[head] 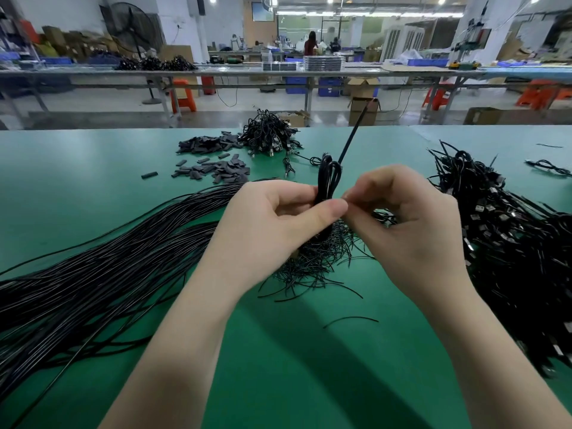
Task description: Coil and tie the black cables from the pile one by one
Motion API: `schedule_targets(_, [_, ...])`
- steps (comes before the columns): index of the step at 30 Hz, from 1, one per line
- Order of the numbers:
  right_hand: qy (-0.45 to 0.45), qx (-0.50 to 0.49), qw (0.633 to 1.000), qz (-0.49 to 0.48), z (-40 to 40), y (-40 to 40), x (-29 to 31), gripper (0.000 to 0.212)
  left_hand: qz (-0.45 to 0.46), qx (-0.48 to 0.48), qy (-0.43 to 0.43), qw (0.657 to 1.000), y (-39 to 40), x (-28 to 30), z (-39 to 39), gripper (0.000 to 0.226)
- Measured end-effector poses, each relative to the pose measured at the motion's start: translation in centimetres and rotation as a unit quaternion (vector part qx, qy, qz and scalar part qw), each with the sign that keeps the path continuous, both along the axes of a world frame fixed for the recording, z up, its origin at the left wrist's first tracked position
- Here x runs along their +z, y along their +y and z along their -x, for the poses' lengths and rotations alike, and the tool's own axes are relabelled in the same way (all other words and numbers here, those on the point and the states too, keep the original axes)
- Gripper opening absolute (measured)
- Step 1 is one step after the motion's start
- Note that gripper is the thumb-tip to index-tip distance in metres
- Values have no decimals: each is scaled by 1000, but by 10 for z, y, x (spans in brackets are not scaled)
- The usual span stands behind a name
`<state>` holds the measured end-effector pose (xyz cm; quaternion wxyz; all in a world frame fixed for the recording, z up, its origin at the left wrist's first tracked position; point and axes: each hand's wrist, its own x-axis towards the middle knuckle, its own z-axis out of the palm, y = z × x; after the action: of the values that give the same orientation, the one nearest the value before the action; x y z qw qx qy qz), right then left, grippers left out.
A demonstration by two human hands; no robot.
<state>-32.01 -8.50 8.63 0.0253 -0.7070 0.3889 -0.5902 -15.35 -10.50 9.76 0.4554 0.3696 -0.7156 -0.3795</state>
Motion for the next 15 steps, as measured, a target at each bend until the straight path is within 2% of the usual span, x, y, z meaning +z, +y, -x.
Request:
schedule_targets(2, [0, -2, 1000, -5, 3, 1, 2, 22, -11, 3, 19, 1000, 1, 0, 2, 20])
schedule_targets(5, [-28, 53, 998, -30, 8, 3, 3, 22, -57, -20, 71, 996, 0, 0, 2, 19])
schedule_targets(9, [-116, 104, 985, -78, 9, 0, 0, 30, -137, -67, 137, 979, 0, 1, 1, 31])
schedule_targets(12, [-184, 190, 954, -140, 8, -6, -5, 35, -168, -112, 144, 969, 3, 2, 2, 28])
schedule_targets(15, [-186, 284, 922, -188, 9, -9, -9, 44, -189, -151, 119, 963, 3, 1, 2, 24])
